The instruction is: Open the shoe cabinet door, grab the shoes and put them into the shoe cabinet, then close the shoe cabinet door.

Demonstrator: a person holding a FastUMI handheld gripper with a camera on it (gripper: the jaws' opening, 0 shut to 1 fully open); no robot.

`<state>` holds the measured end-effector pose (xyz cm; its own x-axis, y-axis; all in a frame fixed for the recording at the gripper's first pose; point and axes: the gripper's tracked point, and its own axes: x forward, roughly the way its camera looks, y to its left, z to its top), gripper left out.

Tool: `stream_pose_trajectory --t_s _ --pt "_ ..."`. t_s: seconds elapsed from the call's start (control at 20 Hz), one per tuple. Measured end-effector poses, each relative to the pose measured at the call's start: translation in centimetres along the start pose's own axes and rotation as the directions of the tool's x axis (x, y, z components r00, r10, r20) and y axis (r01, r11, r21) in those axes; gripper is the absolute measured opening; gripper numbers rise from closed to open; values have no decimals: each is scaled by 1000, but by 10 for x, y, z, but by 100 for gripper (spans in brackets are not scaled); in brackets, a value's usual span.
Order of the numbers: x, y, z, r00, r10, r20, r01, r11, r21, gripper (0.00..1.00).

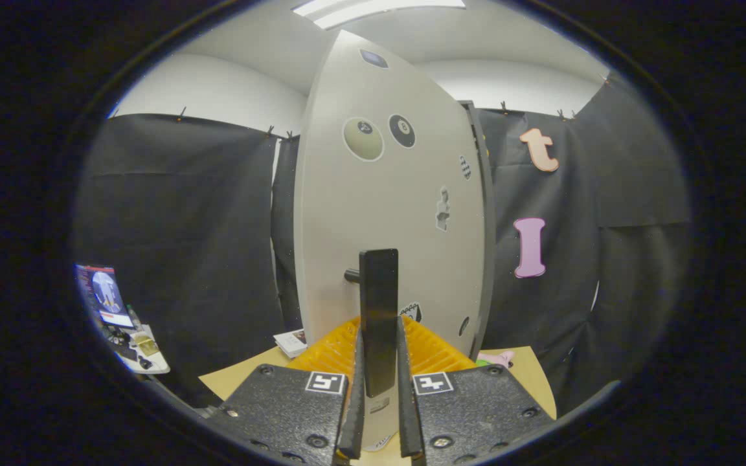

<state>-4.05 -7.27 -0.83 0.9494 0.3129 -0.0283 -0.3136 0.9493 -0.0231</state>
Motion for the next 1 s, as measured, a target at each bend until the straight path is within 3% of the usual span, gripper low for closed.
stream_pose_trajectory --t_s 0.3,0.55,0.6,0.7,0.75,0.9,1.0 --pt "-16 -45 1 997 -70 35 71 996 -46 20" --pt "-29 -116 3 973 -224 50 227 973 -44 9" --pt "-29 -127 4 974 -221 57 223 974 -34 6" --pt "-32 -122 1 995 -98 34 97 995 39 4" --pt "-31 -118 1 997 -78 27 77 996 52 4" --pt "-36 -136 6 985 -166 38 167 986 -21 4" --pt "-36 -135 3 984 -175 35 176 984 -25 4"
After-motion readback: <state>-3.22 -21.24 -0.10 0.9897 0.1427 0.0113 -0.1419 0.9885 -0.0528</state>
